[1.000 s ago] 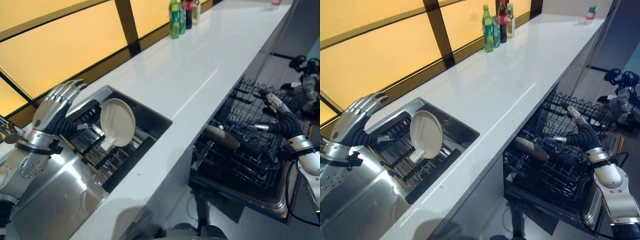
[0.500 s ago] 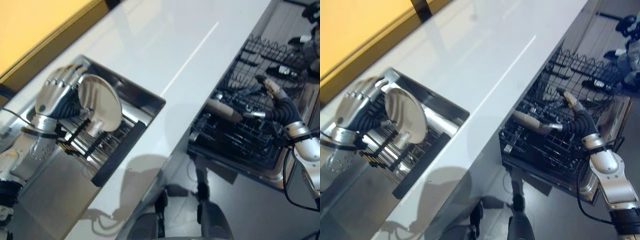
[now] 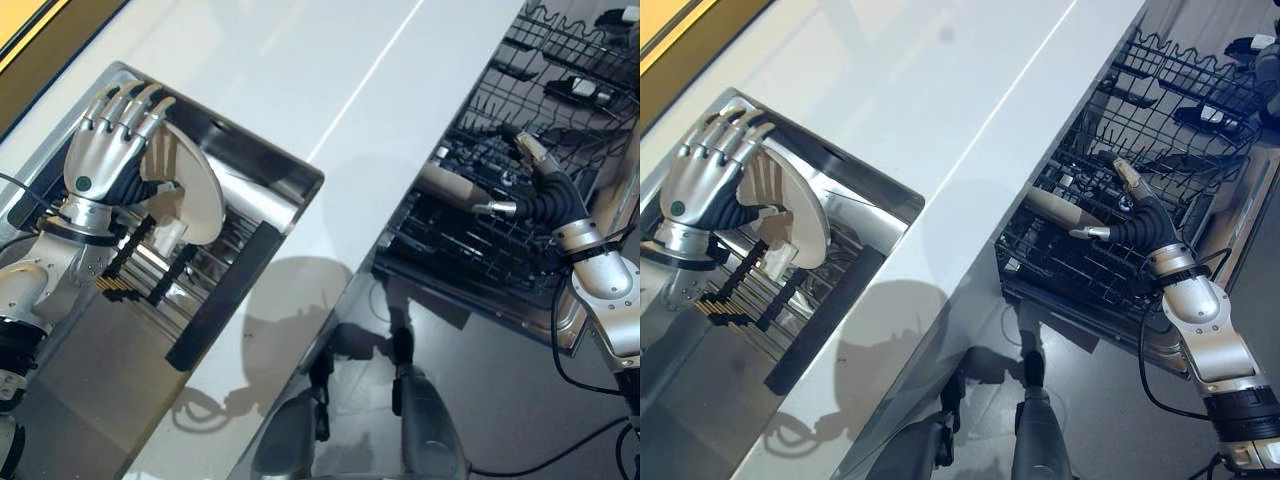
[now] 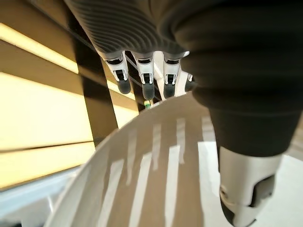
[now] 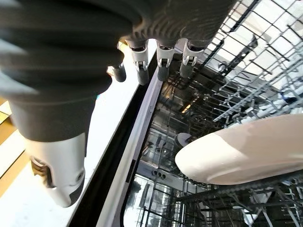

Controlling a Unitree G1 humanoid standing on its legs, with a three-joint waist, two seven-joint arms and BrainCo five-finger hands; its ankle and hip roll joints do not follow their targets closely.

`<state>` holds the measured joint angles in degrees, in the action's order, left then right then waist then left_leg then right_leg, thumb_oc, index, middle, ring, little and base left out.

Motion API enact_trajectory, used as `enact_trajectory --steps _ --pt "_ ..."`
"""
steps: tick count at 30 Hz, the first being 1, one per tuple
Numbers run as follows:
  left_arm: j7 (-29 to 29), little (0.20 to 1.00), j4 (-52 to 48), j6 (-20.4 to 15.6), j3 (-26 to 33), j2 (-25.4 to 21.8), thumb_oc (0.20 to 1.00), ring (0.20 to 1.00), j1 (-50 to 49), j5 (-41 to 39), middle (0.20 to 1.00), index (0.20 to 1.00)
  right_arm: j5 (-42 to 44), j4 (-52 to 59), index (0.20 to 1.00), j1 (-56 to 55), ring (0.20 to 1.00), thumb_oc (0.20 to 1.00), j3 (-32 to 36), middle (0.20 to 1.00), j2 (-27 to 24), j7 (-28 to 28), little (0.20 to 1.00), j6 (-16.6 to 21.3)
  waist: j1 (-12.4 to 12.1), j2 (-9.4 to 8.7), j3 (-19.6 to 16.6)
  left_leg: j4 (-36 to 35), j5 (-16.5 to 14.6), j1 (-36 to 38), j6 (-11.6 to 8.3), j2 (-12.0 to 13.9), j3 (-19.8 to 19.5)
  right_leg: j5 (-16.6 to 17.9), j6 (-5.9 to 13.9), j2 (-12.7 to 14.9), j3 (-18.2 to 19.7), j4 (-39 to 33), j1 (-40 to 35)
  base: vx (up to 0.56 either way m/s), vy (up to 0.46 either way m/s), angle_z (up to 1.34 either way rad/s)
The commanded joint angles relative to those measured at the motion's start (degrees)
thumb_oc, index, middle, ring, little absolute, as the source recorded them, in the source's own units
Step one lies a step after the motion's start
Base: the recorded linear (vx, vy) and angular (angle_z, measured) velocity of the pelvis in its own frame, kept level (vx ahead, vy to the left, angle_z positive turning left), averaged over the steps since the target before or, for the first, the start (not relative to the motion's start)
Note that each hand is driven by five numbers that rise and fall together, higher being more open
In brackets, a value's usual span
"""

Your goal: Pick up plates and place into dishwasher.

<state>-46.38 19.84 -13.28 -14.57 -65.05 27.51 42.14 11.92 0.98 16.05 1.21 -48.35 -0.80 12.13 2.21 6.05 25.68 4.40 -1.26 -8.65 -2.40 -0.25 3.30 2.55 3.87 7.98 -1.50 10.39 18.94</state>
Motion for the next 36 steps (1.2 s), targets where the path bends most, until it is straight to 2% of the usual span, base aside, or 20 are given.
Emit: enact_trajectory --steps 1,3,6,8,15,22,23,24,25,26,36 --pt "-1.5 1.000 2.2 2.2 0.1 -0.8 1.000 1.000 4.3 2.3 1.000 1.000 0.2 1.4 1.000 4.0 1.000 1.000 0.2 1.000 -3.1 0.9 1.000 1.2 1.4 -1.32 -2.3 5.0 -0.7 -6.3 0.46 -1.7 -0.6 0.2 5.04 6.6 0.0 -1.6 -1.2 -0.05 0.076 -0.13" --pt "0.7 1.000 2.5 1.5 -1.9 -0.7 1.000 1.000 5.8 2.6 1.000 1.000 0.1 1.5 1.000 4.9 1.000 1.000 0.0 1.000 -3.6 1.0 1.000 0.8 1.8 -0.96 -1.8 4.5 -0.4 -6.5 0.51 -1.9 -0.2 0.4 5.18 6.7 0.3 -1.5 -0.5 -0.06 0.090 -0.15" --pt "8.5 1.000 2.1 -1.0 -5.4 -1.5 1.000 1.000 6.8 1.4 1.000 1.000 0.3 1.3 1.000 5.6 1.000 1.000 0.0 1.000 -4.7 0.7 1.000 0.7 2.4 -0.06 -1.1 3.6 0.0 -6.2 0.57 -2.1 0.4 0.8 5.39 7.0 0.7 -1.6 -0.1 -0.03 0.108 -0.04" --pt "11.6 1.000 0.7 -2.4 -6.9 -2.6 1.000 1.000 6.1 -0.2 1.000 1.000 0.7 1.5 1.000 5.4 1.000 1.000 0.2 1.000 -5.5 0.5 1.000 0.6 2.6 0.43 -1.1 2.9 0.1 -5.7 0.65 -2.3 0.7 1.0 5.50 7.1 1.0 -2.1 -0.3 0.01 0.081 -0.01" --pt "16.5 1.000 -1.8 -4.7 -7.7 -3.3 1.000 1.000 6.6 -0.9 1.000 1.000 1.4 1.2 1.000 5.0 1.000 1.000 1.3 1.000 -7.3 -0.9 1.000 0.5 3.0 1.71 -1.2 3.0 -0.1 -5.2 0.70 -2.8 1.1 0.9 5.59 7.9 0.9 -2.2 -0.8 0.03 0.067 -0.03" --pt "19.4 1.000 1.1 -4.9 -12.6 -3.4 1.000 1.000 10.5 -2.5 1.000 1.000 1.4 0.5 1.000 6.5 1.000 1.000 0.7 1.000 -7.9 -0.2 1.000 0.4 3.4 1.61 -0.4 2.4 0.4 -5.8 0.66 -2.6 1.4 1.5 5.66 7.7 1.1 -2.7 -0.1 0.00 0.007 -0.01" --pt "19.4 0.827 1.0 -4.9 -12.5 -3.6 0.827 0.827 10.3 -2.6 0.827 0.827 1.4 0.6 1.000 6.2 1.000 1.000 0.9 1.000 -7.8 0.0 1.000 0.4 3.3 1.57 -0.3 2.3 0.5 -5.7 0.65 -2.6 1.3 1.6 5.69 7.7 1.0 -2.9 -0.2 0.00 -0.011 -0.06" --pt "19.5 0.598 1.0 -5.0 -12.3 -3.7 0.598 0.598 10.1 -3.0 0.598 0.598 1.6 0.7 1.000 5.8 1.000 1.000 1.1 1.000 -7.9 0.1 1.000 0.3 3.2 1.56 -0.4 2.2 0.5 -5.6 0.65 -2.6 1.3 1.7 5.70 7.7 0.9 -3.0 -0.3 0.01 -0.001 -0.04" --pt "19.6 0.511 0.9 -5.1 -12.0 -3.7 0.511 0.511 9.8 -3.1 0.511 0.511 1.7 0.8 1.000 5.5 1.000 1.000 1.3 1.000 -7.8 0.1 1.000 0.4 3.2 1.57 -0.3 2.0 0.5 -5.5 0.70 -2.7 1.3 1.7 5.70 7.7 0.8 -3.1 -0.4 0.00 0.000 0.00" --pt "19.5 0.200 0.7 -5.2 -11.7 -3.8 0.200 0.200 9.4 -3.2 0.200 0.200 1.6 0.9 1.000 5.0 1.000 1.000 1.6 1.000 -7.8 0.1 1.000 0.5 3.1 1.66 -0.4 2.0 0.5 -5.4 0.72 -2.8 1.2 1.6 5.68 7.8 0.7 -3.1 -0.5 0.00 0.000 0.00" --pt "18.7 0.200 0.5 -5.5 -8.9 -3.0 0.200 0.200 6.6 -4.0 0.200 0.200 1.0 0.8 1.000 5.5 1.000 1.000 1.8 1.000 -7.7 -1.1 1.000 0.2 2.3 2.03 -1.1 1.9 0.5 -4.9 0.57 -2.9 0.5 1.2 5.58 8.3 -0.2 -3.2 -1.4 0.00 0.003 0.00"
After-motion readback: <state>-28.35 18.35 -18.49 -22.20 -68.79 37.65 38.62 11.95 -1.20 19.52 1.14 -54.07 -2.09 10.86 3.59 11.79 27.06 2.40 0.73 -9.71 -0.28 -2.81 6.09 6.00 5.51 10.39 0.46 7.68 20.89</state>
